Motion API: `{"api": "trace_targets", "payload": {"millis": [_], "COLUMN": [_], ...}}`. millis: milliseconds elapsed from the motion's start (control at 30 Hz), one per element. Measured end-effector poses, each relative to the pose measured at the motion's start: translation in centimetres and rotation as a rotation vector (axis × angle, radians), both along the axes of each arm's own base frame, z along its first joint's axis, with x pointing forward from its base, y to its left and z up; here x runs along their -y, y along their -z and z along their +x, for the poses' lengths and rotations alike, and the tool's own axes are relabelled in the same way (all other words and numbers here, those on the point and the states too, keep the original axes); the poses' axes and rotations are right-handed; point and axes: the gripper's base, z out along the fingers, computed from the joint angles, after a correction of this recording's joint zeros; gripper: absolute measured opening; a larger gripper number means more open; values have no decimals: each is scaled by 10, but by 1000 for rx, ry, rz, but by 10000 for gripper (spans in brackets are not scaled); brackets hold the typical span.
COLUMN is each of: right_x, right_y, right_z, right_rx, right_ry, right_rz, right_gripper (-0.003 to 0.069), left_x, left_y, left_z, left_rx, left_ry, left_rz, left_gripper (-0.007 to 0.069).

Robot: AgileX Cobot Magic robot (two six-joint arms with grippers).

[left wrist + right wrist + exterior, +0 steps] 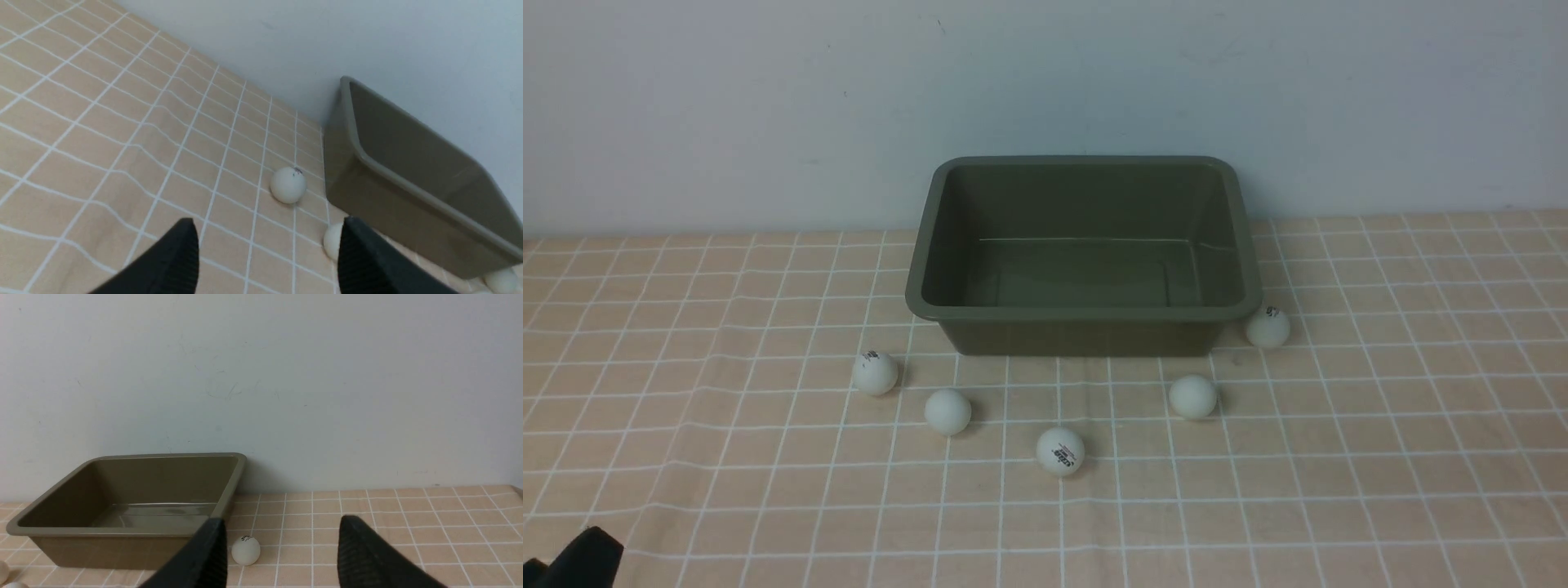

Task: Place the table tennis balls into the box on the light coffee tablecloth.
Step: 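Reach for and grasp a ping pong ball on the table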

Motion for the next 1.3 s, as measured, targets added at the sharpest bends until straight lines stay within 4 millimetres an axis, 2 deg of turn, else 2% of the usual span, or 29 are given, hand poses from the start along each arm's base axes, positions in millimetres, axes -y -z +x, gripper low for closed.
{"api": "trace_targets", "payload": {"millis": [100, 267, 433, 533, 700, 833, 1300], "right_x": [0, 0, -1, -3, -5, -7, -8], "right_y": [1, 1, 2, 2, 1, 0, 1], "right_z": [0, 0, 0, 0, -1, -1, 4], "right_rx": [-8, -10, -16, -9, 2, 5, -20], "right_ry": [-1, -2, -14, -35, -63, -82, -96], "right_rz": [-1, -1, -40, -106, -118, -91, -90], "right_gripper": [346, 346, 346, 346, 346, 346, 346], "left_x": [-1, 4, 11, 17, 19, 19, 20], "left_y": [-9, -47, -64, -79, -99, -103, -102], "left_z": [0, -8, -6, -3, 4, 8, 7], "left_rx": [41, 110, 28, -57, -82, -86, -92], "left_ry": [0, 54, 150, 247, 310, 327, 358], "left_rz": [64, 209, 225, 311, 411, 466, 492], "left_gripper": [386, 386, 386, 386, 386, 386, 386]}}
